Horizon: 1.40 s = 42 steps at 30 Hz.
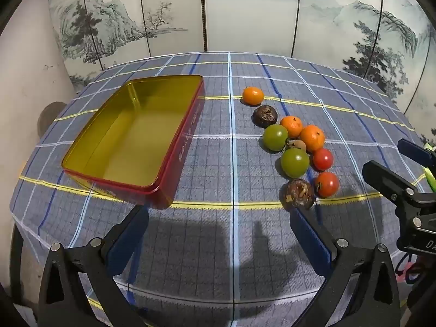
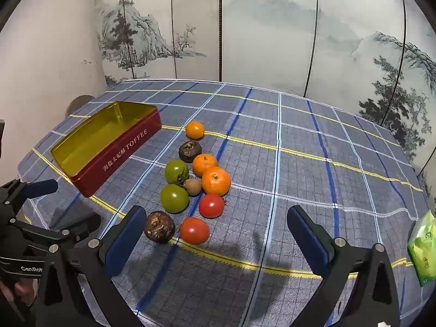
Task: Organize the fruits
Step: 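Move both tools toward the fruit cluster beside the tin box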
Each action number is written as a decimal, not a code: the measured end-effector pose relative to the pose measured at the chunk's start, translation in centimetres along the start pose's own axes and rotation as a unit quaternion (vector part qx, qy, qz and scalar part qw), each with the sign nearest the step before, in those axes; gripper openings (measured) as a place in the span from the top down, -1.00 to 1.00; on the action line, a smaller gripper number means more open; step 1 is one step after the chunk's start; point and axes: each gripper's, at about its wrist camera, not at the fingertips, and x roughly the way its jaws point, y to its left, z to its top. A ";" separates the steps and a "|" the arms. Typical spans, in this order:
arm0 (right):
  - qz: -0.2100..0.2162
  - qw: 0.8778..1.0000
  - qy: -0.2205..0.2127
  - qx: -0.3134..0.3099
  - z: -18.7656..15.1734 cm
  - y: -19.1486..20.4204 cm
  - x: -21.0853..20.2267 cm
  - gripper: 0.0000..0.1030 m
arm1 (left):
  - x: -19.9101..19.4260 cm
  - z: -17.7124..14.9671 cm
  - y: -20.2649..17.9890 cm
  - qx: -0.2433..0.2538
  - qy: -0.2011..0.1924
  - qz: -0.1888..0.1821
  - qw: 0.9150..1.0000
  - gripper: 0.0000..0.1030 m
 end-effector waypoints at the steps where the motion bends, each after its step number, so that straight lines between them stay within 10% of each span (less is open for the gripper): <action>1: 0.000 1.000 0.000 0.001 -0.1 0.0 0.0 -0.98 | 0.1 0.0 0.0 0.000 0.001 0.002 1.000 -0.99; 42: 0.023 0.999 0.030 0.006 -2.7 1.6 0.2 -0.88 | -0.6 -2.3 1.3 -0.025 0.013 0.015 0.999 -0.99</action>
